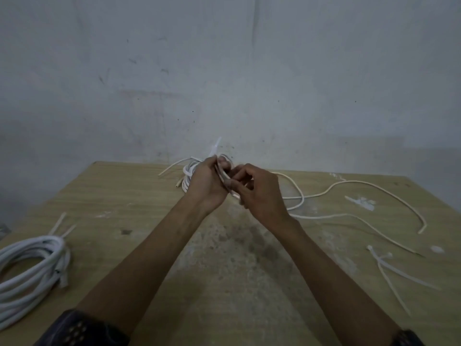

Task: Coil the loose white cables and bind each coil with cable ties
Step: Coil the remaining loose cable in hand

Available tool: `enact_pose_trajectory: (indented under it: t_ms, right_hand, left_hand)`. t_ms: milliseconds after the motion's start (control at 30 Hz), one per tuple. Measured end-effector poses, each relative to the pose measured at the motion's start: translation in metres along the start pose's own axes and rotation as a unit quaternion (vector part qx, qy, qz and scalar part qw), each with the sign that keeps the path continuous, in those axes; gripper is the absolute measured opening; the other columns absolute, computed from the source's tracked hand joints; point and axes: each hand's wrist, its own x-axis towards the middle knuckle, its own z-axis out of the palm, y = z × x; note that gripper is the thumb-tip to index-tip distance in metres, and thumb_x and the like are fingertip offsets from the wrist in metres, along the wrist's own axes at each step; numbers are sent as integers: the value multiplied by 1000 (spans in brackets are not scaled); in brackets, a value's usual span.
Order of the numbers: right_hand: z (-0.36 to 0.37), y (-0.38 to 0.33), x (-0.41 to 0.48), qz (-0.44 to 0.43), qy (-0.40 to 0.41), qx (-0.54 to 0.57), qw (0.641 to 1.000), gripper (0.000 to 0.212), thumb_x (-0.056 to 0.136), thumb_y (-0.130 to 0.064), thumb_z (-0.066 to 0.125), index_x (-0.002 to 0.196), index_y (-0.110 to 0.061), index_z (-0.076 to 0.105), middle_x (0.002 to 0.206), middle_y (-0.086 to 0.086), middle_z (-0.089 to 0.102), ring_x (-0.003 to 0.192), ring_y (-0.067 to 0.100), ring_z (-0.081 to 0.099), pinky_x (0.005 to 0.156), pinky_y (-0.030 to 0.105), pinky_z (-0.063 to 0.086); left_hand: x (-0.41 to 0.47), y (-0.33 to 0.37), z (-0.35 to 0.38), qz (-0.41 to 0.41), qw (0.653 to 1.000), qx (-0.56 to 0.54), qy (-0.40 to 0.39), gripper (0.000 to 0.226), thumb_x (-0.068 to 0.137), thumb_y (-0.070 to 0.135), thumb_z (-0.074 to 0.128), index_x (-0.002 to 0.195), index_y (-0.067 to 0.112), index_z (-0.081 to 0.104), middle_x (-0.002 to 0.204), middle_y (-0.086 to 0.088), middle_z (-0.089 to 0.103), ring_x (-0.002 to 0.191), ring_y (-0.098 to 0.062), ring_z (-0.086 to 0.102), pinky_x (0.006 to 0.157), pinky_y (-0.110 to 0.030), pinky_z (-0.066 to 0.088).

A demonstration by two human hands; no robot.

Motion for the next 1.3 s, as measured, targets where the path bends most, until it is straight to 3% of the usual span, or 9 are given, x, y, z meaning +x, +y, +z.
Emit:
enact_pose_trajectory:
  t_ms: [167,367,500,600,700,900,1033,1167,1300]
  right_hand:
    - [-56,27,15,73,-204,-7,976,26,91,-35,71,73,-15,74,52,-1,50,46,6,41,47,21,32]
    - [-114,57,36,192,89,-266,940,59,72,-67,75,57,-11,64,50,-1,56,53,16,56,53,29,36]
    - [-99,44,43,147,202,-150,957,37,89,-44,70,69,-13,67,55,-5,55,59,17,54,63,29,38]
    - [-73,11,35,94,84,-1,992,20,96,-10,56,92,-7,75,55,-9,57,47,3,47,55,26,37]
    - [-39,-12,14,-5,-98,-38,994,17,95,-7,61,103,-9,76,77,3,71,49,8,53,55,24,43]
    - [-9,2,4,-61,-58,-57,995,11,81,-19,81,83,-15,71,77,0,70,55,11,60,58,26,47]
    - [-30,25,11,23,-140,28,989,17,89,-20,74,77,-10,71,54,2,62,45,2,50,48,17,37]
    - [-77,50,25,44,-92,-70,992,32,80,-46,77,66,-17,75,47,3,50,47,5,40,51,25,30]
    - [-96,48,31,21,-55,-120,991,22,81,-38,80,69,-22,72,57,-4,62,52,4,51,54,20,37]
  left_hand:
    - [1,49,-19,51,985,-162,-38,35,101,19,34,71,13,52,44,6,25,35,-8,21,41,-19,32]
    - [-7,45,-11,-33,986,11,-160,34,105,33,33,92,13,57,53,7,11,41,-8,9,40,-20,21]
    - [-14,0,11,-26,954,247,-166,32,105,33,35,95,10,55,53,9,22,40,-6,16,48,-24,23]
    - [-7,-28,18,15,956,280,-89,41,107,37,29,95,9,56,53,6,31,41,-7,21,49,-25,24]
    - [6,-29,10,33,982,183,-23,48,104,50,33,83,14,57,68,-2,47,56,-14,42,53,-27,31]
    - [11,-13,-9,38,998,-5,45,42,106,40,36,75,14,49,73,-2,53,67,-16,52,76,-31,44]
    - [4,18,-9,28,990,-135,-42,42,106,38,31,72,17,45,49,7,35,39,-9,29,50,-23,34]
    - [-5,44,-16,-9,994,-49,-95,38,106,32,31,76,17,48,49,6,18,43,-10,7,42,-22,19]
    - [-9,35,-10,-94,980,55,-164,34,99,39,32,78,16,44,57,8,12,43,-10,6,44,-25,15]
